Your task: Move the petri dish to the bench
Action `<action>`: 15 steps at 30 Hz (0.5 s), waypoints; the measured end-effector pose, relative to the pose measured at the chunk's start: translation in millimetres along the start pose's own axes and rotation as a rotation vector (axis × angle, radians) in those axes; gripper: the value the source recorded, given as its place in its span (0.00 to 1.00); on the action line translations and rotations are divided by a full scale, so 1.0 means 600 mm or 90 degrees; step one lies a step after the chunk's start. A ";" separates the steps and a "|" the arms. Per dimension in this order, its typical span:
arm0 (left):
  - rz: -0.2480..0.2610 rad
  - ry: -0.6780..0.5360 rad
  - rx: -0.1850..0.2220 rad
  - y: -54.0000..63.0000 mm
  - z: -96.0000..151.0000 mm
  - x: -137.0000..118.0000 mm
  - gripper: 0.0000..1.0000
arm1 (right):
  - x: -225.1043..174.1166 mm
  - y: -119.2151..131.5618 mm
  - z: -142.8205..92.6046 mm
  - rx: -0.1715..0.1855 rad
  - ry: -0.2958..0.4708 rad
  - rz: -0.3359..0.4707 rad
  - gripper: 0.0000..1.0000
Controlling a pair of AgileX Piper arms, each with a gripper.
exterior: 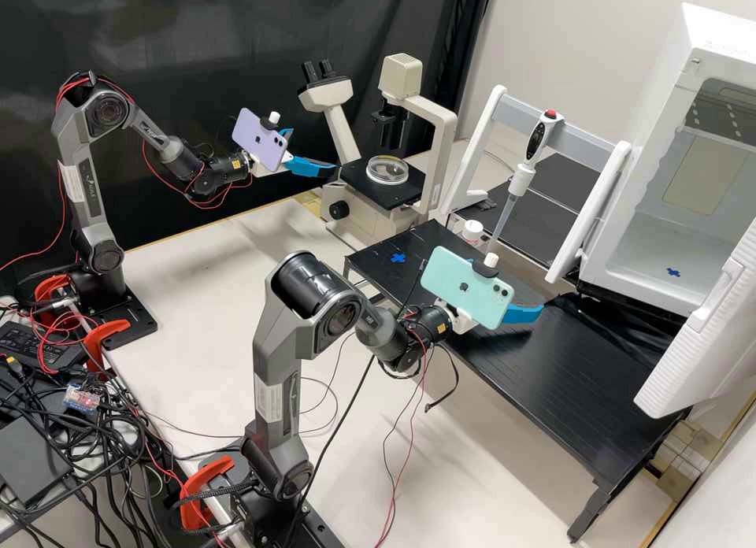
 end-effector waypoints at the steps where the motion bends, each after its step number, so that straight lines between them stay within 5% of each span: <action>1: 0.000 0.000 0.000 0.000 0.000 0.000 1.00 | 0.000 0.000 0.000 0.000 0.000 0.000 1.00; 15: 0.000 0.000 0.000 0.000 0.000 0.000 1.00 | -0.022 0.003 -0.004 0.000 0.004 0.003 1.00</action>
